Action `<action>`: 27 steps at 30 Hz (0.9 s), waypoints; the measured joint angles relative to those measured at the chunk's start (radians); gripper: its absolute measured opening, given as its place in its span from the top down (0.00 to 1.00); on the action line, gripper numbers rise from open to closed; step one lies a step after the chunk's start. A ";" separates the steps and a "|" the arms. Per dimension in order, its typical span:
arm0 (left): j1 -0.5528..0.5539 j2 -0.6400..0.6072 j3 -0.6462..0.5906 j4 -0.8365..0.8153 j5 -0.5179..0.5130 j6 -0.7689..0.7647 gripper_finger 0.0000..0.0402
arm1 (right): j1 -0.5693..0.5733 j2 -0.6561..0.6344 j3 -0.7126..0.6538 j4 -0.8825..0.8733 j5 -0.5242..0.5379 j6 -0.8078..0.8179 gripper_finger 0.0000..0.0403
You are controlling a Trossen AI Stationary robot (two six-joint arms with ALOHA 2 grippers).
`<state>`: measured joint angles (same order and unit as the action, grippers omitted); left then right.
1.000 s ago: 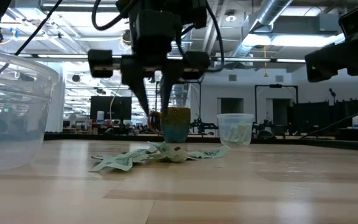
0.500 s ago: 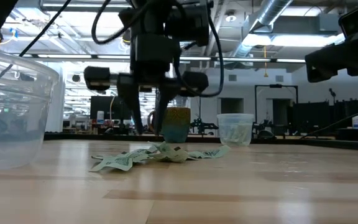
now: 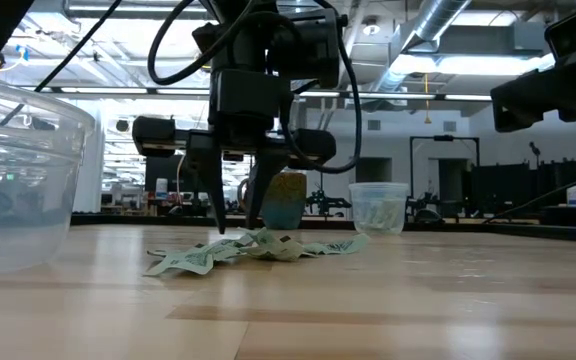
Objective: Pick and place items into bin
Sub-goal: Put the stevia packet into the bottom transparent bin
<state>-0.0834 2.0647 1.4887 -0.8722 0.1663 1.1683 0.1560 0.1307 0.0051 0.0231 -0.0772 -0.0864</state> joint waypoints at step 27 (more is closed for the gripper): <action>0.000 0.022 -0.007 0.023 -0.004 -0.012 0.75 | 0.000 0.000 0.000 0.000 0.000 0.000 0.69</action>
<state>-0.0836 2.0869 1.4813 -0.8489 0.1620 1.1563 0.1562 0.1307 0.0051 0.0231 -0.0772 -0.0864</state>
